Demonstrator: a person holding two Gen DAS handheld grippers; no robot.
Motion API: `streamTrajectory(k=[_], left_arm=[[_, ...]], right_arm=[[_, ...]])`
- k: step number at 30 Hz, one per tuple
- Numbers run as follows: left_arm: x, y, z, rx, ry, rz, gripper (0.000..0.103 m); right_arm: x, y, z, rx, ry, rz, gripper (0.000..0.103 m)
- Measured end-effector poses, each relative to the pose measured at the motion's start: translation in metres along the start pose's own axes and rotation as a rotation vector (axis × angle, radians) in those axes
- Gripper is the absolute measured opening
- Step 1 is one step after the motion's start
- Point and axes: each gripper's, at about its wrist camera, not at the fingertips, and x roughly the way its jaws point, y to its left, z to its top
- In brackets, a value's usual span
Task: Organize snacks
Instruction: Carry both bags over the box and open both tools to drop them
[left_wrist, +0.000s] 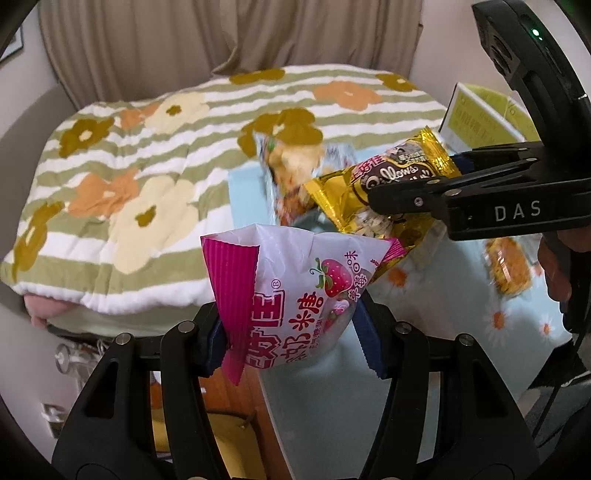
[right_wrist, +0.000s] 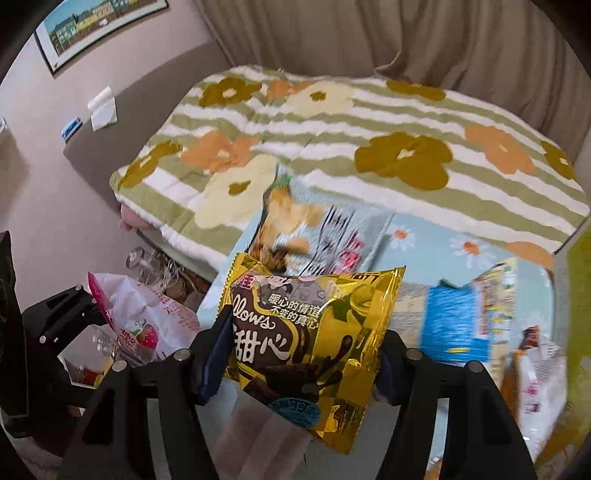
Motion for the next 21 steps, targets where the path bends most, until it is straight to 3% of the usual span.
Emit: streamTrajectory(k=[10, 15, 21], left_arm=[[-0.049, -0.041, 0.064, 0.047, -0.120, -0.016, 0.055], [-0.063, -0.087, 0.099, 0.062, -0.180, -0.023, 0.055], [-0.069, -0.174, 0.144, 0.074, -0.220, -0.069, 0.055]], right_arm=[[-0.098, -0.055, 0.013, 0.109, -0.162, -0.039, 0.061], [-0.153, -0.102, 0.007, 0.127, -0.218, -0.069, 0.061], [-0.214, -0.174, -0.014, 0.142, -0.248, -0.110, 0.061]])
